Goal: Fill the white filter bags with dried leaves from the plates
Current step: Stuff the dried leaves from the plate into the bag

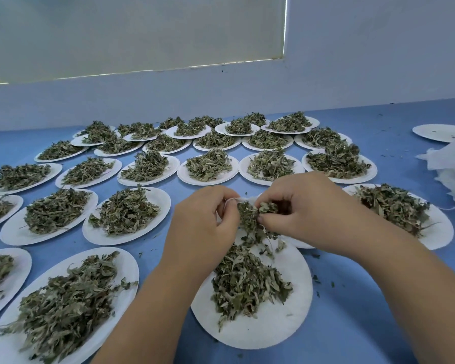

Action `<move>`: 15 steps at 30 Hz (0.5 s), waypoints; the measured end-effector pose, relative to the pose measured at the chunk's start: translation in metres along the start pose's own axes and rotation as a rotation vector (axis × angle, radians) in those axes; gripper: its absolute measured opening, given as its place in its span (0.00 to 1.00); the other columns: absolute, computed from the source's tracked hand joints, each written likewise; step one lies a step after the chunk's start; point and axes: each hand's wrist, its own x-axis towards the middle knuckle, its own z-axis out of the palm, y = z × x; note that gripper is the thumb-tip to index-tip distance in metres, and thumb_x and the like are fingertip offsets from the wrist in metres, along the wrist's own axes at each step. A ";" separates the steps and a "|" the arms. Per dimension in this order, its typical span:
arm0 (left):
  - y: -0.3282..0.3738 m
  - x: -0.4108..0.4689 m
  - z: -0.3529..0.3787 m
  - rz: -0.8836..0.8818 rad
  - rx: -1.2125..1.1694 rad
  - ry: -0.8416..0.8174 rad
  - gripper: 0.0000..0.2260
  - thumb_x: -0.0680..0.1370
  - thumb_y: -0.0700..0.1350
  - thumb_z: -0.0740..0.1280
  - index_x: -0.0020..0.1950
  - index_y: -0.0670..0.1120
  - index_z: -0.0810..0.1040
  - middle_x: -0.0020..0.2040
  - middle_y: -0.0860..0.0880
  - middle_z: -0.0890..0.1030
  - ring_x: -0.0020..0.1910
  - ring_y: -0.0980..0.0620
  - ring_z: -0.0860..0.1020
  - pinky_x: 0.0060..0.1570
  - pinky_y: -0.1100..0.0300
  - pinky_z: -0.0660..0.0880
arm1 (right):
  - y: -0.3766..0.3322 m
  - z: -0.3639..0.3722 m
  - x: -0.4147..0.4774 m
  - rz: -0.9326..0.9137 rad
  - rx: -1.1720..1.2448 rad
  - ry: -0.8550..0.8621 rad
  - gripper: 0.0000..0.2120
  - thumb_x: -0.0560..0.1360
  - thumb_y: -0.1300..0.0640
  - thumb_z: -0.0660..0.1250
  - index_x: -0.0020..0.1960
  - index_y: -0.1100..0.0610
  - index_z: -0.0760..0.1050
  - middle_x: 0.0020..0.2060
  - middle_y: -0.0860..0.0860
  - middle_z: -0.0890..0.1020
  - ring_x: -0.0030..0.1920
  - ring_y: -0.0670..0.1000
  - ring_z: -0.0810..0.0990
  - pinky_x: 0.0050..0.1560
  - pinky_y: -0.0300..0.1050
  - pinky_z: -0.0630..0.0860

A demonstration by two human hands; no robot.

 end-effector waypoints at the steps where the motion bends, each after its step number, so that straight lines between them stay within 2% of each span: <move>1: 0.000 0.000 0.000 -0.002 -0.003 -0.010 0.05 0.75 0.39 0.66 0.43 0.46 0.81 0.25 0.60 0.67 0.28 0.66 0.68 0.30 0.75 0.62 | -0.004 0.001 0.003 0.007 -0.067 -0.011 0.05 0.74 0.54 0.68 0.42 0.52 0.82 0.35 0.50 0.80 0.35 0.49 0.76 0.38 0.49 0.76; 4: -0.001 -0.001 0.002 -0.021 -0.014 -0.040 0.06 0.75 0.39 0.66 0.43 0.47 0.82 0.25 0.59 0.69 0.29 0.65 0.69 0.31 0.75 0.62 | -0.015 0.002 0.013 0.026 -0.262 -0.058 0.08 0.76 0.54 0.64 0.40 0.53 0.79 0.34 0.51 0.80 0.35 0.50 0.76 0.38 0.46 0.75; 8: -0.004 0.000 0.005 -0.139 -0.113 -0.044 0.08 0.76 0.39 0.67 0.42 0.50 0.82 0.26 0.58 0.72 0.26 0.62 0.68 0.28 0.73 0.62 | -0.023 0.003 0.023 0.061 -0.351 -0.081 0.10 0.78 0.52 0.64 0.49 0.57 0.81 0.41 0.54 0.81 0.41 0.52 0.77 0.41 0.45 0.74; 13: -0.007 0.002 0.006 -0.249 -0.208 -0.017 0.09 0.76 0.39 0.67 0.41 0.52 0.81 0.25 0.56 0.71 0.24 0.59 0.67 0.26 0.71 0.61 | -0.021 0.007 0.019 0.052 -0.169 0.026 0.10 0.74 0.50 0.69 0.53 0.50 0.74 0.44 0.48 0.80 0.42 0.46 0.77 0.45 0.47 0.77; 15: -0.006 0.002 0.006 -0.256 -0.231 -0.026 0.08 0.76 0.40 0.66 0.41 0.51 0.81 0.26 0.54 0.72 0.24 0.59 0.67 0.26 0.71 0.61 | -0.015 0.011 0.016 0.053 -0.097 0.080 0.09 0.73 0.50 0.71 0.49 0.49 0.73 0.41 0.44 0.78 0.39 0.41 0.75 0.40 0.39 0.74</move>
